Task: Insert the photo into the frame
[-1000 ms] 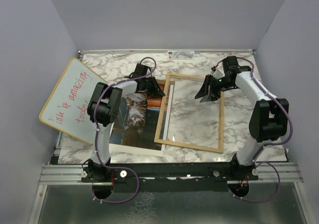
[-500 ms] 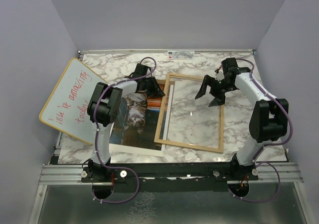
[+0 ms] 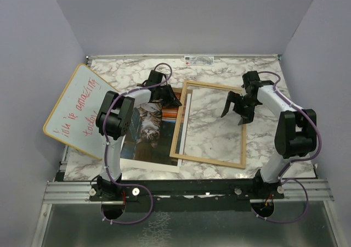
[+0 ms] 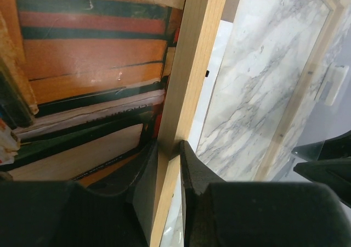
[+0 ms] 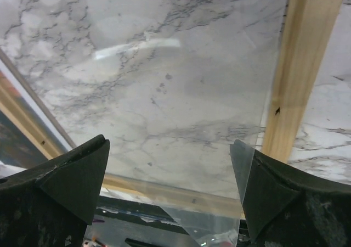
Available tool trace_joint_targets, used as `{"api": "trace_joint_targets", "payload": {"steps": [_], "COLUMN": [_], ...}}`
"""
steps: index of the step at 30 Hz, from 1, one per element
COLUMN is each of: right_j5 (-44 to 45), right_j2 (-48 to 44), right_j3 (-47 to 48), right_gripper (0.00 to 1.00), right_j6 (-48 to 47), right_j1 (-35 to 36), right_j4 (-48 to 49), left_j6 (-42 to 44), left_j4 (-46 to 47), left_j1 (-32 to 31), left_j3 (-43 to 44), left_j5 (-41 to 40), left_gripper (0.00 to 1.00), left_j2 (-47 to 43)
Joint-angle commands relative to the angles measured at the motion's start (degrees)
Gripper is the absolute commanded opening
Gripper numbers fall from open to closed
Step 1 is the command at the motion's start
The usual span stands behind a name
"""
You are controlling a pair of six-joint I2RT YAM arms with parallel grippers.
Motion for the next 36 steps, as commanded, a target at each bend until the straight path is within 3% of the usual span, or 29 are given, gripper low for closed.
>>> {"api": "trace_joint_targets", "payload": {"steps": [1,26,36], "right_j5": [6.7,21.0,21.6], "right_j2": [-1.1,-0.6,0.1], "right_j3": [-1.0,-4.0,-6.6], "right_gripper": [0.96,0.95,0.52], "right_j6": [1.0,2.5,3.7], "right_j1": [0.2,0.3,0.3], "right_j4": [1.7,1.8,1.9], "left_j6": [4.6,5.1,5.8], "left_j4": [-8.7,-8.7,-9.1], "left_j1": [0.3,1.2,1.3], "left_j3": [-4.0,-3.7,-3.8], "left_j5": [-14.5,-13.1,-12.7], "left_gripper": [0.24,0.27,0.27], "left_j2": [5.6,5.7,5.2]}}
